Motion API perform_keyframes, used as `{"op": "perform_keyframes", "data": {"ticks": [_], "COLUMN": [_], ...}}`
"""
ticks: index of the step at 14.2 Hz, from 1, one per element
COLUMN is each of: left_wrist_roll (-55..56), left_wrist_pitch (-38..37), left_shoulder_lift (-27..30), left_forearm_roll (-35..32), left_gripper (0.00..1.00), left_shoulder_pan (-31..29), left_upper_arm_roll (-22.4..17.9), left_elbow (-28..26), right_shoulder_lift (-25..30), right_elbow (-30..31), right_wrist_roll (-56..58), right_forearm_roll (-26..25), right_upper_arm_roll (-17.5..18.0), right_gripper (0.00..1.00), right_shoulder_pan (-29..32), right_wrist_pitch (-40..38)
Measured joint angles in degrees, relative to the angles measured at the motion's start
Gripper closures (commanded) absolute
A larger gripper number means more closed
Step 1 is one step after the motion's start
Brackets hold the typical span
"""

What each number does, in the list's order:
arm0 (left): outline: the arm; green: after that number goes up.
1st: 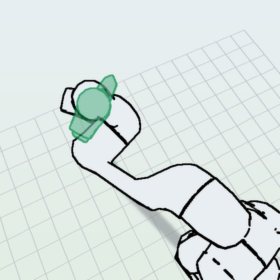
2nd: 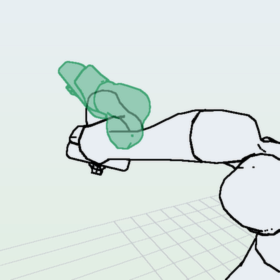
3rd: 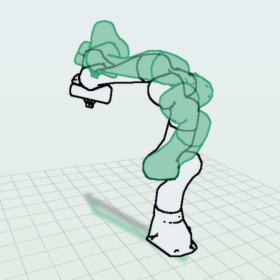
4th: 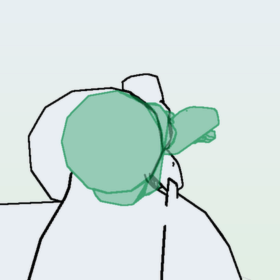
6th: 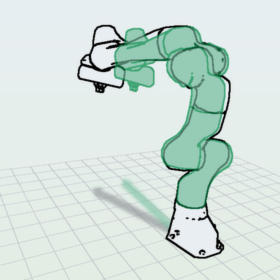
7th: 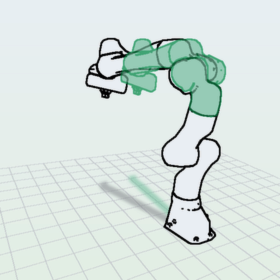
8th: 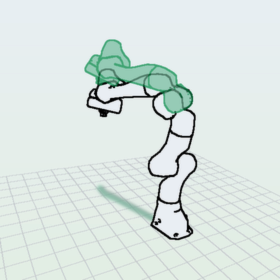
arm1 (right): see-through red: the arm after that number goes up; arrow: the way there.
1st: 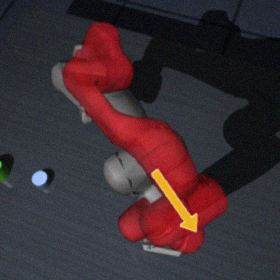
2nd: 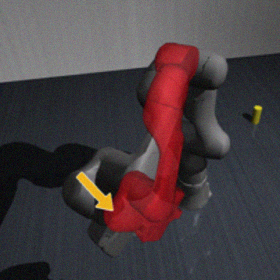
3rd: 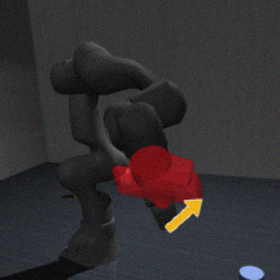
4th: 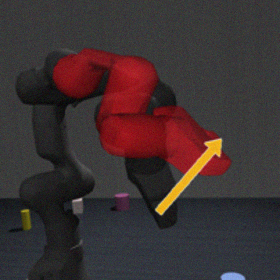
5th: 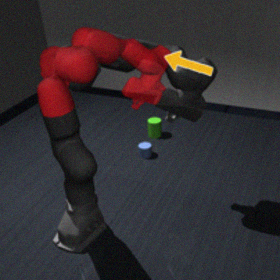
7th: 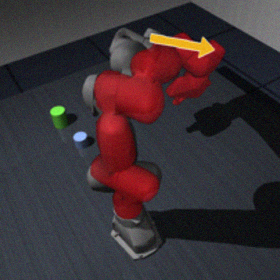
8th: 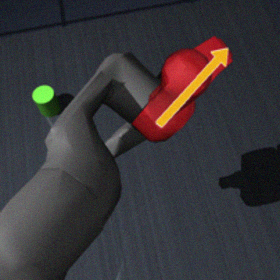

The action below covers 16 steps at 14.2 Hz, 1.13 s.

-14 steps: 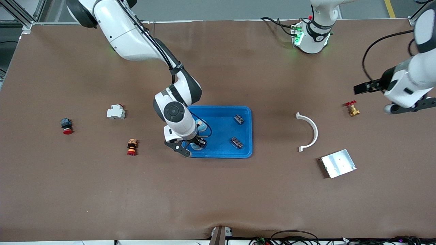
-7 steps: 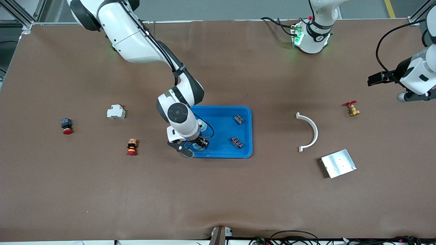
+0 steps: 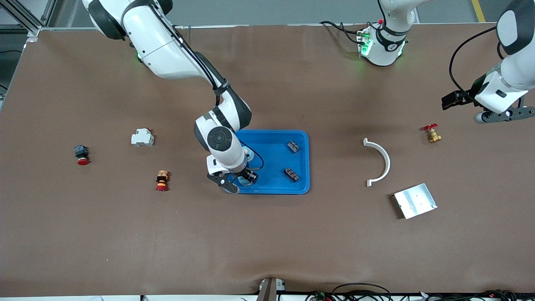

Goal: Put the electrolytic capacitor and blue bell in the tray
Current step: 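Lower the bell into the tray while the left gripper returns to rest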

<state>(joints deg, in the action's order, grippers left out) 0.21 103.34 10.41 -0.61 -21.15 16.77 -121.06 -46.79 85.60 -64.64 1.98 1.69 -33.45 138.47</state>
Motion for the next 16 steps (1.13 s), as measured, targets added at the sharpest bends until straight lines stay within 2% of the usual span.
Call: {"op": "perform_keyframes", "data": {"ticks": [4,6,9,12,13,14,16], "left_wrist_roll": [-0.04,-0.84,-1.25,-1.25,-1.25,-1.25,-1.25], "left_wrist_pitch": [6.66,7.02,4.79,-0.9,-3.27,-5.96,-11.35], "left_shoulder_lift": [0.14,0.54,1.2,0.6,-0.39,-1.97,-6.18], "left_forearm_roll": [1.23,2.39,2.66,2.76,2.77,2.78,2.78], "left_gripper": [0.0,0.0,0.0,0.0,0.0,0.0,0.0], "left_shoulder_pan": [0.05,0.02,0.01,0.0,0.0,0.01,0.05], "left_upper_arm_roll": [0.11,0.08,0.0,-0.08,-0.09,-0.09,-0.06], "left_elbow": [-5.09,-5.03,-1.58,5.65,9.16,13.16,21.24], "right_shoulder_lift": [-0.05,-0.07,-0.09,-0.11,-0.11,-0.12,-0.13], "right_elbow": [-0.06,-0.1,-0.13,-0.17,-0.18,-0.19,-0.21], "right_wrist_roll": [-0.03,-0.04,-0.07,-0.2,-0.35,-0.48,-0.8], "right_forearm_roll": [0.0,0.0,0.0,0.0,0.0,0.0,-0.46], "right_upper_arm_roll": [0.0,0.0,0.0,-0.01,-0.02,-0.02,-0.02], "right_gripper": [1.0,1.0,1.0,1.0,0.44,0.0,0.0], "right_shoulder_pan": [-0.01,-0.01,-0.01,-0.02,-0.02,-0.02,-0.03], "right_wrist_pitch": [0.0,0.0,0.0,0.0,0.0,0.0,0.0]}}
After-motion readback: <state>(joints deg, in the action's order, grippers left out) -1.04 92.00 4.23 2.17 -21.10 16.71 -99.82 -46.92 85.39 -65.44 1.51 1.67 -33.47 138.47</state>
